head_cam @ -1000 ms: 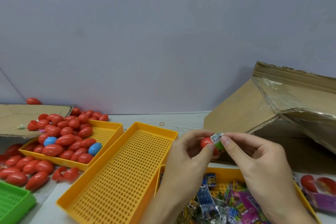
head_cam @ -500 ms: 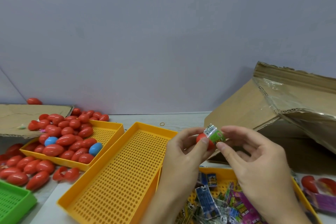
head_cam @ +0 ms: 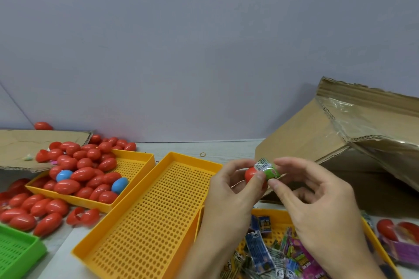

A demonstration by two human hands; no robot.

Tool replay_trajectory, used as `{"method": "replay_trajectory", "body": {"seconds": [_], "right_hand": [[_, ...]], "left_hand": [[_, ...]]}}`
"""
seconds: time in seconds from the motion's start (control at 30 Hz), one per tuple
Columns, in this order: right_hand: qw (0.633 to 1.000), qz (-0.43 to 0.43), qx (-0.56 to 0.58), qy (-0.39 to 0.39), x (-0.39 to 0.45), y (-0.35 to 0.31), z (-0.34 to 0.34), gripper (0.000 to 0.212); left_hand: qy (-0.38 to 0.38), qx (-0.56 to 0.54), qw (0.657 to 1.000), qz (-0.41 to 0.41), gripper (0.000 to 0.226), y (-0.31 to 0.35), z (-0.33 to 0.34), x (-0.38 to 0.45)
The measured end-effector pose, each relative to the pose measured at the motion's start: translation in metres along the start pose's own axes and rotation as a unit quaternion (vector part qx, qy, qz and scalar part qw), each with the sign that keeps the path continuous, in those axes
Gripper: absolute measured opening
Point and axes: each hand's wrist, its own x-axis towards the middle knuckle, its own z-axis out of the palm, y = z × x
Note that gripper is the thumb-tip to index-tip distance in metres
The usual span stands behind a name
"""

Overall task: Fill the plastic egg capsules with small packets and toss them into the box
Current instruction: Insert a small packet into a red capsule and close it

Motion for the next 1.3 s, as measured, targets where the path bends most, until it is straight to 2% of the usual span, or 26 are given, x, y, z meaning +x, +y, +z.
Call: {"method": "replay_trajectory", "body": {"seconds": [0.2, 0.7, 1.2, 1.3], "right_hand": [[1.0, -0.002, -0.012, 0.0, 0.0002, 0.0021, -0.0007, 0.04], [1.0, 0.002, -0.012, -0.013, -0.0003, 0.006, 0.0001, 0.04], [1.0, -0.001, 0.002, -0.009, 0.0011, 0.0055, 0.002, 0.04], [1.0, -0.001, 0.019, -0.004, 0.0014, 0.0045, 0.0027, 0.045]], "left_hand": [[-0.011, 0.04, 0.999, 0.004, 0.023, -0.0012, 0.0009, -0.0004], [-0.022, 0.075, 0.997, 0.017, 0.018, -0.0028, 0.0029, -0.0006], [-0.024, 0.047, 0.999, 0.01, 0.019, -0.0016, 0.0056, -0.0003], [-0.014, 0.047, 0.999, 0.011, 0.017, -0.0007, 0.0057, -0.0005]]}}
